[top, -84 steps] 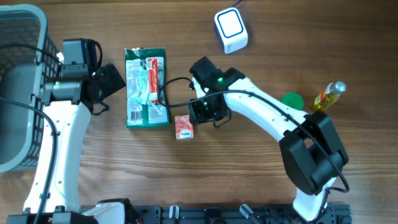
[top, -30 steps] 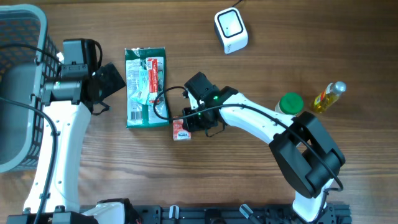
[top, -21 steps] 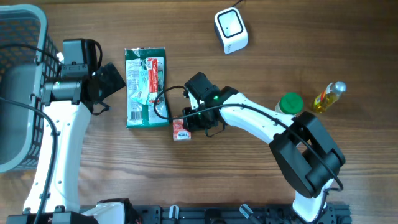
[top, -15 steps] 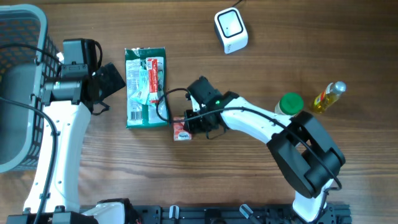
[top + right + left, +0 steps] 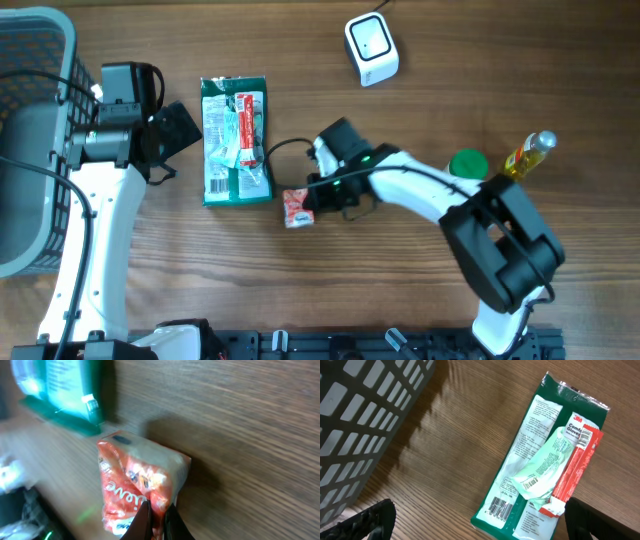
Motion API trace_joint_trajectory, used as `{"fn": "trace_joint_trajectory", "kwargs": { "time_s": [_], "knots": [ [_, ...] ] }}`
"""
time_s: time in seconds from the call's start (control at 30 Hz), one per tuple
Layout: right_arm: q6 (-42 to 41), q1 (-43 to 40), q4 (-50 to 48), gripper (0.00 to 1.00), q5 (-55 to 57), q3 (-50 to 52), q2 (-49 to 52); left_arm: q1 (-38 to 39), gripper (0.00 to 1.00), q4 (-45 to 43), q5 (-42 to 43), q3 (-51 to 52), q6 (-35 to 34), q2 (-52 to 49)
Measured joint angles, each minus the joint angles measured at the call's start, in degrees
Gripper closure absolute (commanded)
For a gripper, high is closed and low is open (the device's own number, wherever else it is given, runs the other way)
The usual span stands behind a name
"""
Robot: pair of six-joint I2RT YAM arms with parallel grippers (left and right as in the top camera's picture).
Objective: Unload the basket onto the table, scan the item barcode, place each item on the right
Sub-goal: 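Close the right gripper on the red package and lift it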
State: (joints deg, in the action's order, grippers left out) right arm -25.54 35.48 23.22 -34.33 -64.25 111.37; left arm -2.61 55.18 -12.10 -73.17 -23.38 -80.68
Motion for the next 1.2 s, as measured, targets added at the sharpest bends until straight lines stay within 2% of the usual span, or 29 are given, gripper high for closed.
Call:
{"fn": "trace_joint_trajectory", "kwargs": {
  "time_s": [0.23, 0.37, 0.53, 0.8, 1.2],
  "knots": [
    [19.50, -14.27, 5.42, 0.96, -28.46, 0.26, -5.25, 0.00, 0.00, 0.00, 0.02, 0.00, 0.00, 0.00],
    [27.45, -19.61, 10.58, 0.96, -37.81, 0.26, -6.27, 0.00, 0.00, 0.00, 0.00, 0.00, 0.00, 0.00],
    [35.23, -21.18, 14.64, 0.96, -45.03, 0.28, -6.27, 0.00, 0.00, 0.00, 0.00, 0.00, 0.00, 0.00],
    [38.49, -21.18, 14.93, 0.96, -49.72, 0.28, -6.27, 0.00, 0.00, 0.00, 0.02, 0.00, 0.00, 0.00],
    [38.91, -21.18, 14.93, 0.96, -50.16, 0.28, -6.27, 0.00, 0.00, 0.00, 0.02, 0.00, 0.00, 0.00]
  ]
}}
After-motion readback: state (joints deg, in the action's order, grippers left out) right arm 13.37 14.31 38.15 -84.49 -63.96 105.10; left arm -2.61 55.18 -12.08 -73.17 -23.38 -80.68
